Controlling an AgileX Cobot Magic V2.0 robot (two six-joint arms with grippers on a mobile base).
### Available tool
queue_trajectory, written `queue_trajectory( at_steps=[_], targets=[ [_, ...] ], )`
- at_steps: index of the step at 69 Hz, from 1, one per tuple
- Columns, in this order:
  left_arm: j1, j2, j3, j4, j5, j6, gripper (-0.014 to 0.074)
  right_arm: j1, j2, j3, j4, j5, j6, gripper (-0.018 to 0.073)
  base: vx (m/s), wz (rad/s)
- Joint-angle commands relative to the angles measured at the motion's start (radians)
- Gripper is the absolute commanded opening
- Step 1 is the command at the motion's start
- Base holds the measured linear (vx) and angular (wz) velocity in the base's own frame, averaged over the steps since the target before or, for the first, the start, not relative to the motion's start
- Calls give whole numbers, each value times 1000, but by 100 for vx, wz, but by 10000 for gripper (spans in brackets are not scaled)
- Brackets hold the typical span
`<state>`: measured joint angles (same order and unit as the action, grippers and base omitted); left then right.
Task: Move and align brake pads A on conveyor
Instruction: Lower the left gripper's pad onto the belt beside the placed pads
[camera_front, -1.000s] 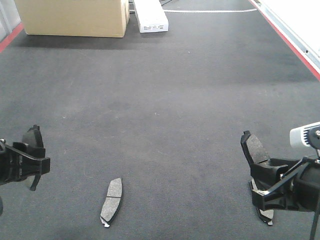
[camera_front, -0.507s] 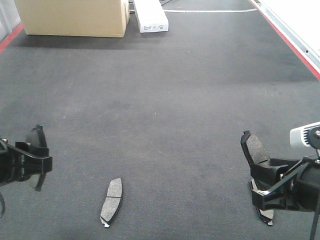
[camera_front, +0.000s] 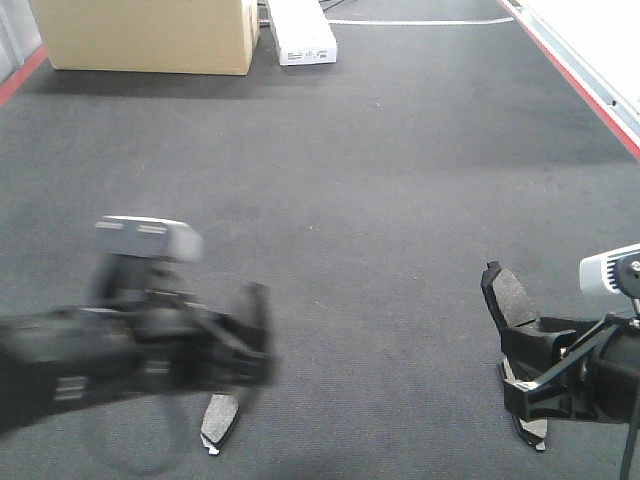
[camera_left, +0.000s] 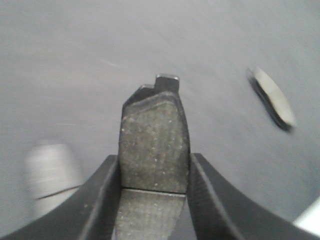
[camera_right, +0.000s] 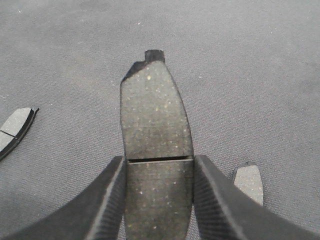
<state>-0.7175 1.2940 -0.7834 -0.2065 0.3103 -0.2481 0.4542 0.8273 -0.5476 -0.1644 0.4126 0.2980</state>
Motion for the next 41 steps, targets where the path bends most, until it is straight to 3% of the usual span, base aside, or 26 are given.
queue_trajectory(
  at_steps=[1, 22, 41],
  targets=[
    [-44, 80, -102, -41, -72, -14, 198, -4, -9, -32, -14, -84, -9, 77, 0, 0],
    [-49, 337, -189, -81, -86, -170, 202, -4, -9, -32, -14, -84, -9, 77, 0, 0],
    [-49, 378, -189, -80, -91, -189, 211, -4, -9, -32, -14, -84, -9, 77, 0, 0]
  ],
)
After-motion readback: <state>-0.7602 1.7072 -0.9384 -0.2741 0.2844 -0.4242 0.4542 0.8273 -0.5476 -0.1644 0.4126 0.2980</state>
